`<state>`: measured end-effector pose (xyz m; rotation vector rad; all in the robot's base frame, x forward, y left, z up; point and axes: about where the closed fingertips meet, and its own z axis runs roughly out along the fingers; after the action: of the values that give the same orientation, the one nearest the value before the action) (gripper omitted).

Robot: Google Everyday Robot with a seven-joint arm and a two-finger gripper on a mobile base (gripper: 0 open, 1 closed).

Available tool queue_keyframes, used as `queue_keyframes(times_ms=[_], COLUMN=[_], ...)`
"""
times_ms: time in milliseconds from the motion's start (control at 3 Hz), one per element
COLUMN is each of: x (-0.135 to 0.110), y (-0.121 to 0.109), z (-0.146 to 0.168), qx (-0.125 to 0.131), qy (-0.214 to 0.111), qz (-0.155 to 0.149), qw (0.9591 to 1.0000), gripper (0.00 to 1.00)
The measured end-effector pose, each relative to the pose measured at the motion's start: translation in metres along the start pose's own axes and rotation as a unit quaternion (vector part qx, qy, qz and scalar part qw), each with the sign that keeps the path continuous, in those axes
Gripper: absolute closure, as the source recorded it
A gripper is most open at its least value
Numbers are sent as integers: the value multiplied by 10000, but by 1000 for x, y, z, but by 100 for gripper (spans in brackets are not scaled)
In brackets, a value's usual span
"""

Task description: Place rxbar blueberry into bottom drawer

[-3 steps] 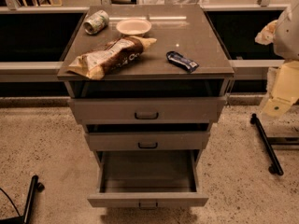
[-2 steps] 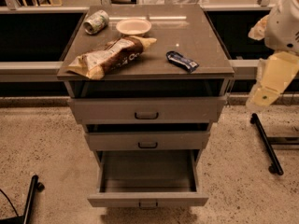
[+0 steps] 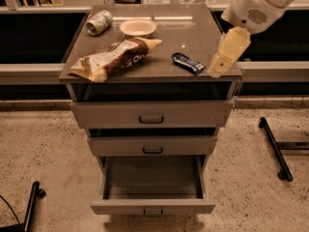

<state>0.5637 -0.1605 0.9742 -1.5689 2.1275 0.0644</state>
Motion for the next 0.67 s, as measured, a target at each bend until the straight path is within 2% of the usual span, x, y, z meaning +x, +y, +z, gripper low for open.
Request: queue_keyframes(times_ms=[333,667], x=[-15,-17], y=[-35,-56], z=[45,85], qx=[56,-34], qy=[-199,-283], qz=[81,175], qw=[9998,9994], gripper=[0,0])
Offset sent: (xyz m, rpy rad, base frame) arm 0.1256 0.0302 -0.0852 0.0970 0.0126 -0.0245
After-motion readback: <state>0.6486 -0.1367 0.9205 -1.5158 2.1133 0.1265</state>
